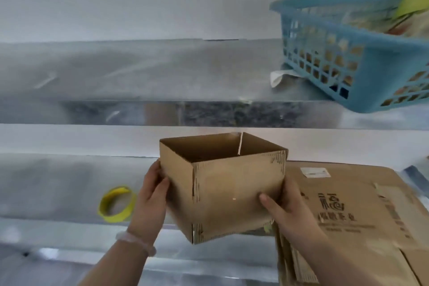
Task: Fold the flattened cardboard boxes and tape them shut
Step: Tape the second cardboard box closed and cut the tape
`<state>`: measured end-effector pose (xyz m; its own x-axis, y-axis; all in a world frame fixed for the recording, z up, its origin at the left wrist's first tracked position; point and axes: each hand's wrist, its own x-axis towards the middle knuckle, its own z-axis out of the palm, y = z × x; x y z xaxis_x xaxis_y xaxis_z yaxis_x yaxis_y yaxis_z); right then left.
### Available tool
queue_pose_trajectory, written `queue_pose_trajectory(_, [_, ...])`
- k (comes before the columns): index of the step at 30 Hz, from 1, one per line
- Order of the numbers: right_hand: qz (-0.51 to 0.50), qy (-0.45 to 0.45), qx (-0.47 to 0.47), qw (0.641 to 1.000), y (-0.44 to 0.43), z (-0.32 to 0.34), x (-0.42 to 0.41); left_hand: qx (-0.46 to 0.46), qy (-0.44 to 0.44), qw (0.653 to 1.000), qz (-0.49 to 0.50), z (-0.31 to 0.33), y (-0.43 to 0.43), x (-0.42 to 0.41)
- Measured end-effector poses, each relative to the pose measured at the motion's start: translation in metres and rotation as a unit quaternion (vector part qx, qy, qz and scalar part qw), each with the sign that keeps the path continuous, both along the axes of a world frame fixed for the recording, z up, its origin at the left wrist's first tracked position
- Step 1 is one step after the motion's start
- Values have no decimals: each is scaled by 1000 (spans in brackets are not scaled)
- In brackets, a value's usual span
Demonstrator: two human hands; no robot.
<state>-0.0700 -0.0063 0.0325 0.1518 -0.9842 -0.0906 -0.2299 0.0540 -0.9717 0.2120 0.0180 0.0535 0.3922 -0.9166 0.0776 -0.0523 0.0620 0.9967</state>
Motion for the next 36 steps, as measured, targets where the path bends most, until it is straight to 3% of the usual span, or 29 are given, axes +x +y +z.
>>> queue_pose_trajectory(4, [11, -2, -29, 1000, 5, -11, 47, -8, -25, 1000, -2, 2, -3, 34])
queue_pose_trajectory(10, [26, 161, -78, 984, 14, -26, 96, -7, 1, 997, -76, -7, -2, 73])
queue_pose_trajectory(13, [21, 207, -134, 969, 20, -24, 106, -37, -70, 991, -109, -22, 3, 98])
queue_pose_trajectory(18, [11, 288, -241, 927, 16, -13, 120, -52, -265, 939, -215, -27, 3, 123])
queue_pose_trajectory(24, [-52, 333, -303, 891, 10, -4, 130, -117, -443, 877, -143, -23, -1, 130])
queue_pose_trajectory(28, [12, 320, -321, 891, 11, 2, 138, -119, -495, 835, -207, -20, 1, 124])
queue_pose_trajectory(31, [21, 293, -221, 930, 11, 7, 136, -78, -462, 857, -213, -18, -2, 127])
queue_pose_trajectory(36, [-33, 201, -109, 973, -11, 11, 128, 16, -314, 926, -210, -20, -17, 133])
